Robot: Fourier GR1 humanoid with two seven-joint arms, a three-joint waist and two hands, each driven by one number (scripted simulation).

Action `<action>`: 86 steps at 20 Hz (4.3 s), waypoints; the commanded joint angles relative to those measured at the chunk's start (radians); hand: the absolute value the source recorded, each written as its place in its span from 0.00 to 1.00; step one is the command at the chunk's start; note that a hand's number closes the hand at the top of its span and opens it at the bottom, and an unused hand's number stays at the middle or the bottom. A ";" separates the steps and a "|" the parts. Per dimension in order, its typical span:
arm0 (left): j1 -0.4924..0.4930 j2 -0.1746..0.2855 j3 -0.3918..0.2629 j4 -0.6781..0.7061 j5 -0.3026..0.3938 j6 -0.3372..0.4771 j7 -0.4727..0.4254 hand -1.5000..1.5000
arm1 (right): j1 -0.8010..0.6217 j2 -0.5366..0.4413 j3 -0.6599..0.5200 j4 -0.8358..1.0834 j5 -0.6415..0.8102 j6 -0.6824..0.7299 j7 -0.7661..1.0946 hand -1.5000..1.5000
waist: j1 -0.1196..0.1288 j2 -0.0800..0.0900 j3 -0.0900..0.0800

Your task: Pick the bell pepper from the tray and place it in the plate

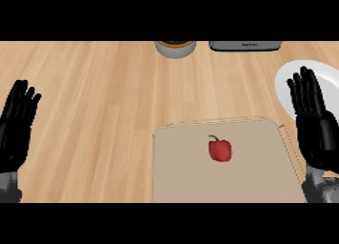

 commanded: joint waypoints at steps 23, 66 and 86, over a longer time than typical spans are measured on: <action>0.057 -0.223 -0.219 0.195 -0.067 -0.043 0.224 0.50 | 0.151 -0.231 -0.137 0.022 0.227 0.092 -0.073 0.00 | -0.008 0.005 -0.011; 0.059 -0.320 -0.092 0.202 -0.184 -0.157 0.247 0.50 | 0.018 0.142 0.287 0.006 1.063 0.313 0.667 0.00 | 0.009 0.008 -0.008; 0.066 -0.312 -0.021 0.202 -0.210 -0.232 0.254 0.50 | -0.053 0.170 0.238 0.318 1.210 0.272 0.427 1.00 | 0.010 0.009 -0.008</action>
